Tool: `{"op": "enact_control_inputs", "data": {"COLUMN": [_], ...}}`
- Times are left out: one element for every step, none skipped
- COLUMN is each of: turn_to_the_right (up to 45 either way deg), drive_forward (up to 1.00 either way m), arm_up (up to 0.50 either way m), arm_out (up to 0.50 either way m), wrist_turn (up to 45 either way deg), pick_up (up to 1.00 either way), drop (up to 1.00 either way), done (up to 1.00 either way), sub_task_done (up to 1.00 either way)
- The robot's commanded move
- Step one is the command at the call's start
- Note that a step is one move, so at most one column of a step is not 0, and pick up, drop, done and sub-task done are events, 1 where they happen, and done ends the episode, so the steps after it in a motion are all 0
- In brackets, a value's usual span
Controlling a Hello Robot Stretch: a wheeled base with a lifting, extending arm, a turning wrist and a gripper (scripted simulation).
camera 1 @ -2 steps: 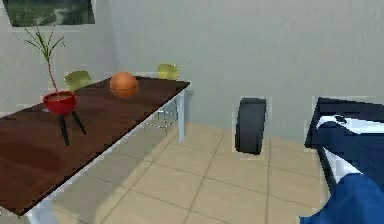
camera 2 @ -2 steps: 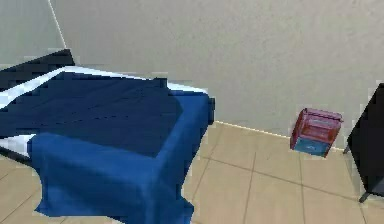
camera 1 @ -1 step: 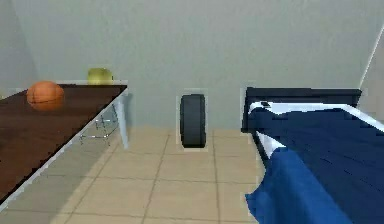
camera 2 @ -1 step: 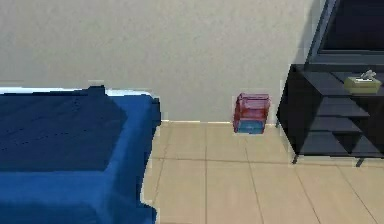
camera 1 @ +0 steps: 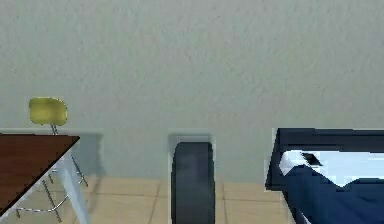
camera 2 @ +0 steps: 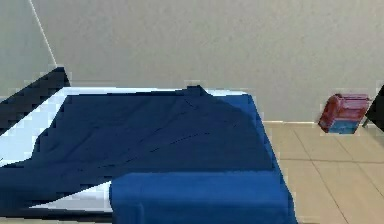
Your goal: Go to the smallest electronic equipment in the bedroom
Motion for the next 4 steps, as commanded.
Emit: {"op": "enact_control_inputs", "data": {"turn_to_the_right": [6.0, 0.0, 36.0, 0.0], "drive_forward": [0.00, 0.30, 0.00, 0.00], "arm_up": [0.00, 0.00, 0.00, 0.00], "arm_out": [0.00, 0.00, 0.00, 0.00], "wrist_turn": [0.0, 0.0, 0.0, 0.0], "pick_up": [0.00, 0.00, 0.00, 0.00], "drop": [0.00, 0.00, 0.00, 0.00], "done": [0.00, 0.00, 0.00, 1.00], "sub_task_done": [0.00, 0.00, 0.00, 0.00]}}
